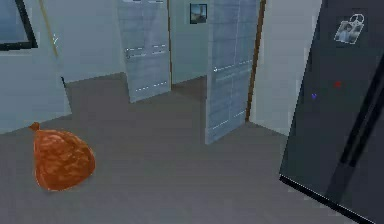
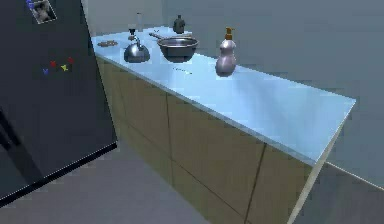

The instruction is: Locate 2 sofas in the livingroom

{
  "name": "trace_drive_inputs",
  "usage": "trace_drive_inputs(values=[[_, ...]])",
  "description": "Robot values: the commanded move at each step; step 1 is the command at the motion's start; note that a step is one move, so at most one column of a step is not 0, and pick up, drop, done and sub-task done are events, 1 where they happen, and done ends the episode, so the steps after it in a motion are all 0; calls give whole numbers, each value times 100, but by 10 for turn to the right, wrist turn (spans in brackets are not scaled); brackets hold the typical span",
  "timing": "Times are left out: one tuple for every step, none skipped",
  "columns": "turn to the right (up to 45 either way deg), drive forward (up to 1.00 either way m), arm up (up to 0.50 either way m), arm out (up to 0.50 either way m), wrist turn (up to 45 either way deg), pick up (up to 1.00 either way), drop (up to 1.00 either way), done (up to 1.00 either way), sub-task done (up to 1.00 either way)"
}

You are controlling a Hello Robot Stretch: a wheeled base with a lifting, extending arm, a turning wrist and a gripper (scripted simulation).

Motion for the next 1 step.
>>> trace_drive_inputs(values=[[-120, 0, 0, 0, 0, 0, 0, 0, 0]])
